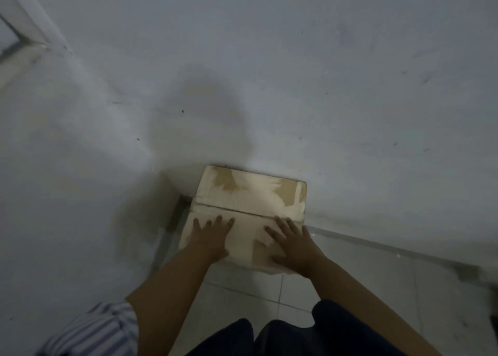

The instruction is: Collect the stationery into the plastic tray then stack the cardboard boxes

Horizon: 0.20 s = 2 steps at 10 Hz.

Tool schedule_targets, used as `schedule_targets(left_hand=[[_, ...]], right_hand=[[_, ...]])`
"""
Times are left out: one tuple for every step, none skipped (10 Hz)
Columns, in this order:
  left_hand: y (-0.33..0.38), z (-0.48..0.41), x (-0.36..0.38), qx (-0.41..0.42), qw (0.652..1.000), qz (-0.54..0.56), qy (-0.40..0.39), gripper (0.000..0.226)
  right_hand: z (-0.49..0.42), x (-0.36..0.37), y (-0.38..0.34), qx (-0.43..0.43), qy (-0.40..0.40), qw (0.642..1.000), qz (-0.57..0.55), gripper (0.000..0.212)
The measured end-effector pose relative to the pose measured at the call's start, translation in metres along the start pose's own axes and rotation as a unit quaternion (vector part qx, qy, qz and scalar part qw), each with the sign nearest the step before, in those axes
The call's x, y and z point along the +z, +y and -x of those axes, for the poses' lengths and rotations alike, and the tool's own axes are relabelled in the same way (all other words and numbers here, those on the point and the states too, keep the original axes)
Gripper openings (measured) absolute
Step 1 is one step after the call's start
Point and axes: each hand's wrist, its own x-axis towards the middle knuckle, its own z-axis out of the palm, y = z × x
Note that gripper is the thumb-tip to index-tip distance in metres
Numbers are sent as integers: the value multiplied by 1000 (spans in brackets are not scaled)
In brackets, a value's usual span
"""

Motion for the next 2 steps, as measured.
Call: schedule_targets(left_hand=[[8,22,-21,26,999,18,43,78],[22,52,-46,52,994,13,96,75]], right_hand=[[22,-16,-5,38,51,997,-42,69],[50,-39,-8,64,90,992,-54,67]])
